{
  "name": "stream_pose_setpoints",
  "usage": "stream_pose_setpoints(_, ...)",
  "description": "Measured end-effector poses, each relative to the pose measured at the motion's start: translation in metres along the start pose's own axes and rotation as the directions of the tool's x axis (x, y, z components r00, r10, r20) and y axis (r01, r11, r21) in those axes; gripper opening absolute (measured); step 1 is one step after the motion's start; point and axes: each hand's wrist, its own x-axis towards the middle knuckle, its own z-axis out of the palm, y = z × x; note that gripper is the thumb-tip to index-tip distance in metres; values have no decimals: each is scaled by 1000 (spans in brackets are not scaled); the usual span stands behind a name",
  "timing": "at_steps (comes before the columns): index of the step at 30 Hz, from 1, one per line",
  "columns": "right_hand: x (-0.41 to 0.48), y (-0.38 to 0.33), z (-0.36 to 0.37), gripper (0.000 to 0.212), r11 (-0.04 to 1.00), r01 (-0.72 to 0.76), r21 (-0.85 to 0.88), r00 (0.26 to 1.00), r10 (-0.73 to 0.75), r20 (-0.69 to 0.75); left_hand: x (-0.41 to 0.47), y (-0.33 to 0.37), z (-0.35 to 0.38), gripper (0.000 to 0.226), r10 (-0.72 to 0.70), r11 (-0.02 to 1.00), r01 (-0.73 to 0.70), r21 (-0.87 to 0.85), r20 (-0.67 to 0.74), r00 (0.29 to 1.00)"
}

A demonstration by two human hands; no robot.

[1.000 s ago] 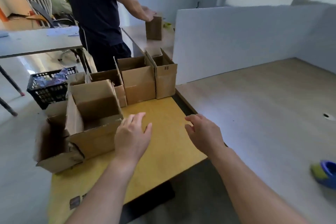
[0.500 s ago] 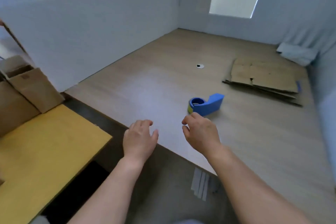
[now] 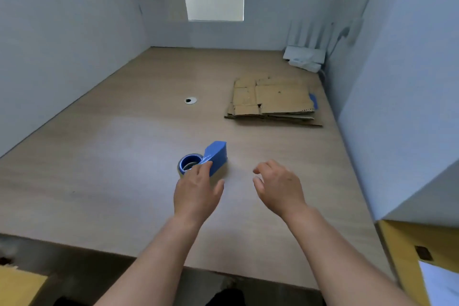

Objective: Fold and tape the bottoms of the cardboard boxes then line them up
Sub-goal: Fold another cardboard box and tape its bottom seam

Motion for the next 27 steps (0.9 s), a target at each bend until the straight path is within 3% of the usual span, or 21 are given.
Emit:
stream_pose_setpoints(7,68,54,-3,33,979,-176,-105,962,194,191,112,33,15,75,114,993,-110,-44,125,986)
stream_pose_setpoints(17,166,143,23,57,879,-444,-174,839,476,263,253,74,53,83,219,971,-235,42,240,946)
stream_pose_setpoints(27,241,236,52,91,746,-646,-159,719,665,200,343,92,131,91,65,989,-100,110,286,956)
